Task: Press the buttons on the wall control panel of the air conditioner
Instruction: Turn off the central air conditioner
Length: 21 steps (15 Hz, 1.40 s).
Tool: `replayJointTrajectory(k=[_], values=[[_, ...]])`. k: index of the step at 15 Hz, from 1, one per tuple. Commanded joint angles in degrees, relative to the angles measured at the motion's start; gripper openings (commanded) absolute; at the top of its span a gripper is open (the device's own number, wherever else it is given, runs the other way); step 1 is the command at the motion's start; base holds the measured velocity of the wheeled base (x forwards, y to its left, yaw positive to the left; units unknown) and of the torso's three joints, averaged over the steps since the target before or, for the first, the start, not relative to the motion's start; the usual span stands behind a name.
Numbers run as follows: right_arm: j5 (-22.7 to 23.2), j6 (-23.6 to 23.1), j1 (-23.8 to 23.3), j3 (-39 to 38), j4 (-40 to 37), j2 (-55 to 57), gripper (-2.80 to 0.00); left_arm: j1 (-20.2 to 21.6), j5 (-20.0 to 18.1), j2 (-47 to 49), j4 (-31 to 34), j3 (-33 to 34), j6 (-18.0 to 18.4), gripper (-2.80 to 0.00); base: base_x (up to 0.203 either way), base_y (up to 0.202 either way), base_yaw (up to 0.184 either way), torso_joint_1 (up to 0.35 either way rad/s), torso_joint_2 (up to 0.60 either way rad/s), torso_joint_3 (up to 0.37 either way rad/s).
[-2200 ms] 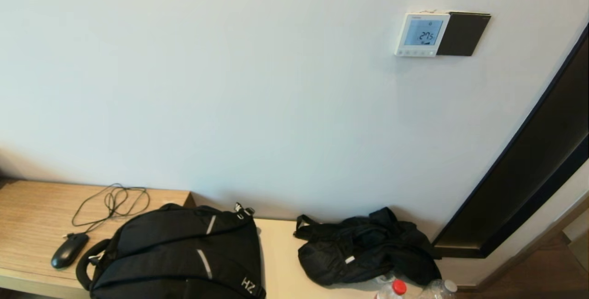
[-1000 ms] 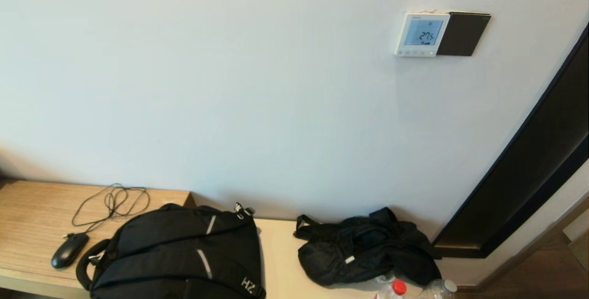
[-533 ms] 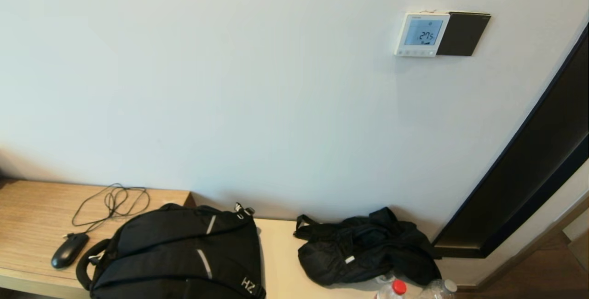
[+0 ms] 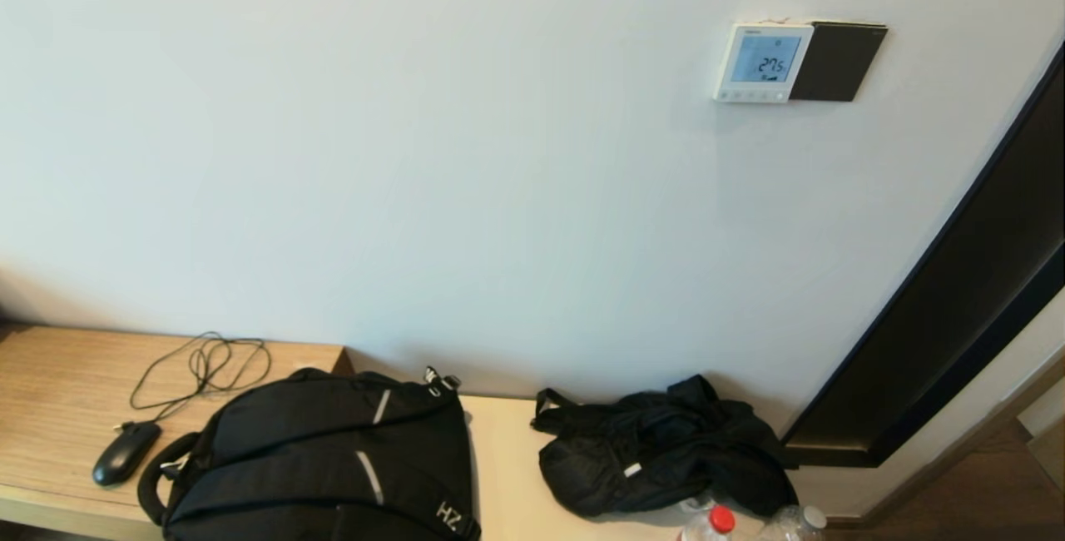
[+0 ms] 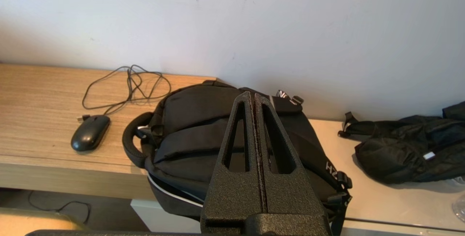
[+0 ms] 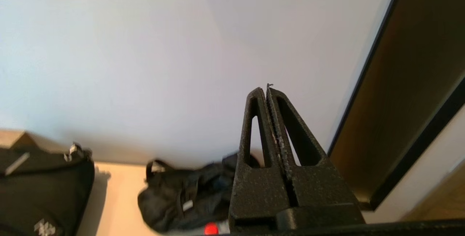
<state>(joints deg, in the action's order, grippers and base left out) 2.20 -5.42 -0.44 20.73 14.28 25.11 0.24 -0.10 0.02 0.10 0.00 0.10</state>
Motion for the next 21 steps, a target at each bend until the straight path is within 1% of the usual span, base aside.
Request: replayJointTrajectory(k=[1,4,8,14,17,21], values=[[-0.19,0.26,-0.63,7.27,3.84,14.77,-2.8,0.02,0.01,-0.02,-0.01,0.0,-0.01,-2.8,0.0,0.0,0.0,0.0,0.0,0.0],[-0.39,0.99,-1.34,16.49,6.67,25.61,-2.8,0.02,0.01,0.02,-0.01,0.0,-0.01,-2.8,0.0,0.0,0.0,0.0,0.0,0.0],[-0.84,1.96,-1.9,25.87,7.47,37.11,-2.8,0.02,0.01,-0.02,0.05,0.0,-0.01,-2.8,0.0,0.0,0.0,0.0,0.0,0.0],[-4.54,2.45,-1.38,33.15,13.65,52.67,-2.8,0.02,0.01,-0.02,-0.01,0.0,-0.01,-2.8,0.0,0.0,0.0,0.0,0.0,0.0],[-5.33,2.86,-1.15,37.45,14.08,57.81,-2.8,0.02,0.01,-0.02,-0.01,0.0,-0.01,-2.8,0.0,0.0,0.0,0.0,0.0,0.0],[-7.84,2.83,-0.08,43.61,14.11,64.18,-2.8,0.02,0.01,0.06,-0.01,0.0,-0.01,-2.8,0.0,0.0,0.0,0.0,0.0,0.0]])
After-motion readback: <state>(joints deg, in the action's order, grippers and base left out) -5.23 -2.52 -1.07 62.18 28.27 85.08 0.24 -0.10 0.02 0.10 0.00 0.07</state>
